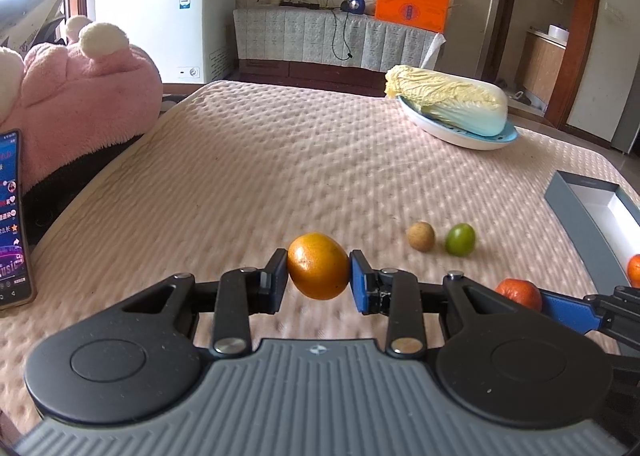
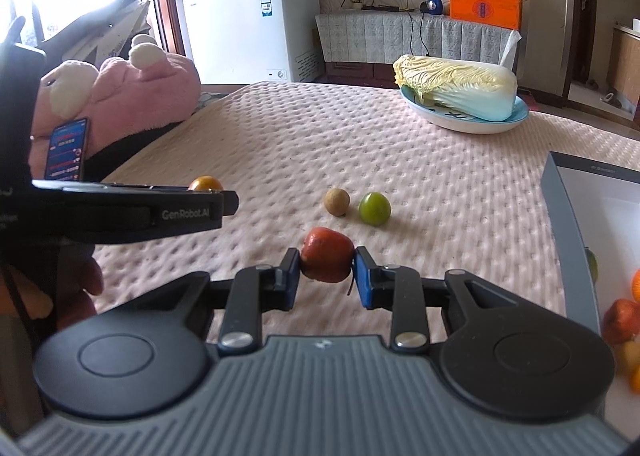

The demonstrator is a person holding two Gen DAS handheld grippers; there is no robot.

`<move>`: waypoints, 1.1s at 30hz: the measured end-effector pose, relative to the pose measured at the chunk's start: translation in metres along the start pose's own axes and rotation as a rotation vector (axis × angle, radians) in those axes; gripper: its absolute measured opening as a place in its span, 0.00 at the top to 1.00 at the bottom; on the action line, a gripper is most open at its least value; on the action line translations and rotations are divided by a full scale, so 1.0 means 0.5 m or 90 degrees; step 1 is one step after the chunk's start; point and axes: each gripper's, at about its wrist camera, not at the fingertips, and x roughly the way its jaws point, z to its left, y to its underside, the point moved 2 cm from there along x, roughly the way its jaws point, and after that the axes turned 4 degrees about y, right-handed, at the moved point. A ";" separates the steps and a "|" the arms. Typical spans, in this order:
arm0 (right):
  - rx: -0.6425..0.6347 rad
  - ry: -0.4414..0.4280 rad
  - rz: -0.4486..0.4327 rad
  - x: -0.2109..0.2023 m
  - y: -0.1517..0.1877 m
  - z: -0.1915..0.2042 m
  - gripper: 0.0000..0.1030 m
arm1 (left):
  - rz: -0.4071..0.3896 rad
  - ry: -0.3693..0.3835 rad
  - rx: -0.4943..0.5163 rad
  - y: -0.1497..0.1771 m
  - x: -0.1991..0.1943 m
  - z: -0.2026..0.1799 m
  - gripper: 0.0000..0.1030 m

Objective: Organize fruits
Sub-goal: 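Carry the tangerine and red tomato in both tools toward the white box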

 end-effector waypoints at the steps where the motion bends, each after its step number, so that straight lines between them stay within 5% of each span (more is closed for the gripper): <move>1: 0.000 0.001 -0.001 -0.006 0.002 0.000 0.69 | -0.001 0.002 0.003 0.001 -0.005 -0.005 0.63; 19: 0.007 0.019 -0.031 -0.146 0.044 -0.037 0.69 | -0.018 0.037 0.040 0.050 -0.124 -0.110 0.63; 33: 0.022 0.053 -0.050 -0.224 0.069 -0.114 0.69 | -0.020 0.064 0.065 0.047 -0.142 -0.201 0.63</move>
